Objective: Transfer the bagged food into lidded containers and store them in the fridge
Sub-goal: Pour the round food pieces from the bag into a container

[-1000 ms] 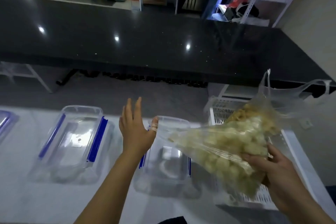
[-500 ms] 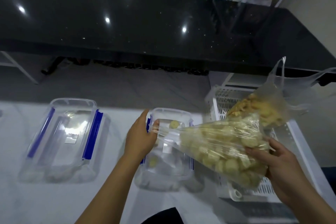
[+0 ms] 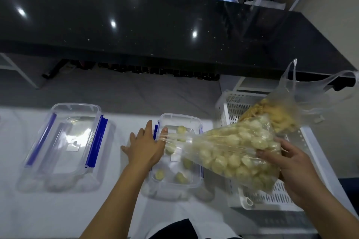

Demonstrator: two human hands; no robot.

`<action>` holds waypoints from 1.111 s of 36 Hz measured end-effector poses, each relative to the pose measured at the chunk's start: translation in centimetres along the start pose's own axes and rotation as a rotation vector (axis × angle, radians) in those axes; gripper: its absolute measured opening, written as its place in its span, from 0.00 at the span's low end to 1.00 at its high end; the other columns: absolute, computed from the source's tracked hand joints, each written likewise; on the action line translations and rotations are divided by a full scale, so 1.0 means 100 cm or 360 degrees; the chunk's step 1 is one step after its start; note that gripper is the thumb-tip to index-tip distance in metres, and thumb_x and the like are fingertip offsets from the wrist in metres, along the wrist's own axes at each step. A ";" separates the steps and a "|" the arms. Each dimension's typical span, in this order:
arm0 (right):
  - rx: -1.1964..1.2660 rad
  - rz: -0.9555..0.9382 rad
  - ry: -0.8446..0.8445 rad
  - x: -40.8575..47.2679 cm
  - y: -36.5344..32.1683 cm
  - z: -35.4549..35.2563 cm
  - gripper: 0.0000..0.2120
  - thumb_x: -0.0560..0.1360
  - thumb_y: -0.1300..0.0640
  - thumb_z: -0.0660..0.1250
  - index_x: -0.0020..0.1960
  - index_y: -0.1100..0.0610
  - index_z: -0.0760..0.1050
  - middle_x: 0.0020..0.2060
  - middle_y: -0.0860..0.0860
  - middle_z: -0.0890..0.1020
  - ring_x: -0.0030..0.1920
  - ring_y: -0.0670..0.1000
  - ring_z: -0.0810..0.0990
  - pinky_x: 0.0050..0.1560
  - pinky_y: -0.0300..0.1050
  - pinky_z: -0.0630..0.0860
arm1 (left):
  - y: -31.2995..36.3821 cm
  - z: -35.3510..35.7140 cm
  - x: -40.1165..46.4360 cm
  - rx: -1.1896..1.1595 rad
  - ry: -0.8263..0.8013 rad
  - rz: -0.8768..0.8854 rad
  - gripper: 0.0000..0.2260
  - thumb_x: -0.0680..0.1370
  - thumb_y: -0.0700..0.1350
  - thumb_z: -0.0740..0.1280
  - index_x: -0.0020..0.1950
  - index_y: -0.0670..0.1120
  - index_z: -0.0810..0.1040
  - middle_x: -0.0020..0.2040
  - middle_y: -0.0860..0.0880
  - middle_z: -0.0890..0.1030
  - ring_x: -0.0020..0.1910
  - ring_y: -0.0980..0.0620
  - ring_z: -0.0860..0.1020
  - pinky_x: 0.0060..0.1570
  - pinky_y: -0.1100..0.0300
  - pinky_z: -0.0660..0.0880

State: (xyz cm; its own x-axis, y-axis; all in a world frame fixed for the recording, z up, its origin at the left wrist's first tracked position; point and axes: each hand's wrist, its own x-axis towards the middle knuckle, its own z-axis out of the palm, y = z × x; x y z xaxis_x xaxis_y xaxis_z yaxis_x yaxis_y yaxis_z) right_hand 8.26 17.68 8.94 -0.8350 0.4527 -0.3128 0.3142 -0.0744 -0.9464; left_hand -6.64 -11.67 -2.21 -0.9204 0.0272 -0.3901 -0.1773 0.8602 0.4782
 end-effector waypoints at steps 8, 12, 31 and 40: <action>-0.0040 -0.0082 -0.0041 0.002 -0.008 0.003 0.22 0.59 0.59 0.78 0.52 0.47 0.85 0.47 0.54 0.88 0.45 0.57 0.87 0.34 0.45 0.82 | -0.001 -0.002 0.005 0.0012 -0.0035 0.0012 0.32 0.80 0.70 0.47 0.81 0.58 0.49 0.80 0.47 0.62 0.79 0.37 0.56 0.70 0.28 0.53; -0.0075 -0.0198 -0.0017 0.006 -0.014 0.005 0.21 0.65 0.64 0.77 0.52 0.44 0.85 0.46 0.52 0.88 0.43 0.56 0.88 0.34 0.45 0.82 | -0.003 0.002 0.005 0.0041 -0.0023 0.0021 0.31 0.81 0.67 0.48 0.81 0.58 0.48 0.80 0.47 0.63 0.79 0.37 0.56 0.70 0.28 0.54; -0.0107 -0.0123 -0.0025 0.005 -0.011 0.009 0.19 0.63 0.63 0.78 0.53 0.52 0.84 0.46 0.54 0.87 0.43 0.57 0.87 0.34 0.48 0.82 | 0.000 0.007 0.005 0.0049 0.0035 0.0039 0.31 0.81 0.66 0.48 0.81 0.59 0.43 0.83 0.46 0.47 0.81 0.37 0.50 0.70 0.26 0.51; -0.0182 -0.0262 0.0006 0.008 -0.018 0.019 0.19 0.69 0.71 0.74 0.52 0.50 0.85 0.44 0.51 0.88 0.42 0.54 0.87 0.34 0.44 0.82 | 0.000 0.008 0.005 0.0046 -0.0001 0.0018 0.32 0.79 0.70 0.43 0.81 0.60 0.42 0.83 0.47 0.46 0.81 0.37 0.48 0.71 0.26 0.49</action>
State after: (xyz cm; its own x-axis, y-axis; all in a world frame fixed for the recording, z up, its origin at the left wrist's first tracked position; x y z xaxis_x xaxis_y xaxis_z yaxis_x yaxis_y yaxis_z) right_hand 6.15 16.45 10.25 -0.8778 0.4535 -0.1543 0.2231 0.1020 -0.9694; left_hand -6.83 -11.27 -3.09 -0.9219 0.0371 -0.3856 -0.1570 0.8742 0.4596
